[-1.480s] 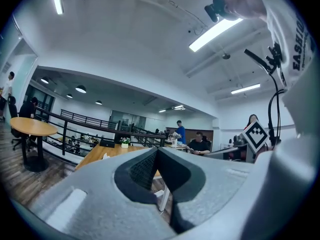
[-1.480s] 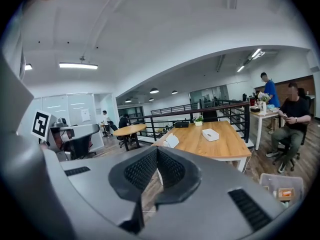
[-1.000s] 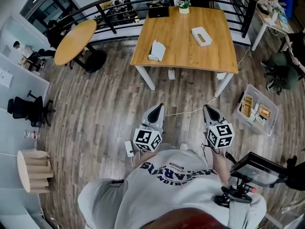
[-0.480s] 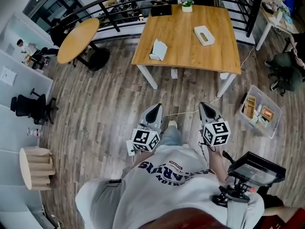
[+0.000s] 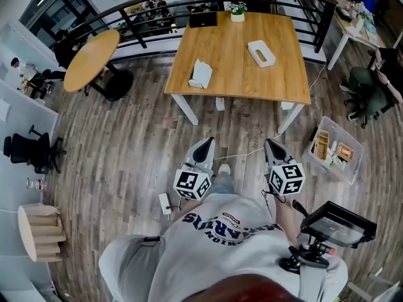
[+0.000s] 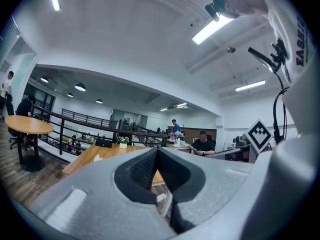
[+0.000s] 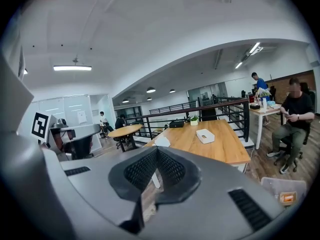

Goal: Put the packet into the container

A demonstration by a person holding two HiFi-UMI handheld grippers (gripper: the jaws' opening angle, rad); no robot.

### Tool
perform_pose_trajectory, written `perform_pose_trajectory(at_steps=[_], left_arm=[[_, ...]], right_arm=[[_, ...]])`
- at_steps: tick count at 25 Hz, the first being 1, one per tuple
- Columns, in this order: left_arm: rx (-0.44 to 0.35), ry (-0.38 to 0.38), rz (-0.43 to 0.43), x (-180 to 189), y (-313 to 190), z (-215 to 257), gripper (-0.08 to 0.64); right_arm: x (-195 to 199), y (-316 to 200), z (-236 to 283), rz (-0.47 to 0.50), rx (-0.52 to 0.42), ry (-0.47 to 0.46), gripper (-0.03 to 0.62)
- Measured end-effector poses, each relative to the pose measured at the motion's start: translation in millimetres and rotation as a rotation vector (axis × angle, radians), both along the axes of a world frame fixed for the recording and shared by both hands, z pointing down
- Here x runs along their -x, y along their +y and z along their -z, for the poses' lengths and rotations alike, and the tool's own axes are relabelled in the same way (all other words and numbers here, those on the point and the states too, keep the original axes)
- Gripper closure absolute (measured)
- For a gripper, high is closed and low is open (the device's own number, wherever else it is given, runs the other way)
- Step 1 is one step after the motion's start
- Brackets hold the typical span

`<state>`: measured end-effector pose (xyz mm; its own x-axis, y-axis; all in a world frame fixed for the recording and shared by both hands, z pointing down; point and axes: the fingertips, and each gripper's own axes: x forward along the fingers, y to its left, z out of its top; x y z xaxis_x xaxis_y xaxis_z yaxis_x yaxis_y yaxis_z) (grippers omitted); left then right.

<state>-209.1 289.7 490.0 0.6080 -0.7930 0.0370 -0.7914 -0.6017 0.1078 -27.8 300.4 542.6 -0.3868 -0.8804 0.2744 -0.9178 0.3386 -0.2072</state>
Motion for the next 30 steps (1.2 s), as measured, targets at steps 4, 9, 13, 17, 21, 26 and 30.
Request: perform_pose_trajectory(at_steps=[4,9,13,17,21,26,30], left_arm=[[0.019,0.007,0.006,10,-18,-5,0.558],[0.021,0.006,0.016,24,-53,-8,0.558],[0.013,0.012,0.020,33,-84,-7,0.558],[0.014,0.030,0.019,39,-111,-6,0.558],[0.015,0.043,-0.009,38,-142,-6,0.558],[0.018,0.062,-0.043,37,-177,-2,0.558],[0.008,0.066,-0.070,40,-202,-1,0.558]], right_arm=[[9,-17,-5,0.010,0.023,0.002,0.584],[25,-49,-2,0.020,0.020,0.007,0.584],[27,-76,-2,0.001,0.025,0.011,0.584],[31,-103,2,0.008,0.029,0.045,0.584],[36,-134,11,0.006,0.014,0.058,0.584],[44,-164,14,-0.002,0.025,0.064,0.584],[50,-187,14,-0.016,0.024,0.067,0.584]])
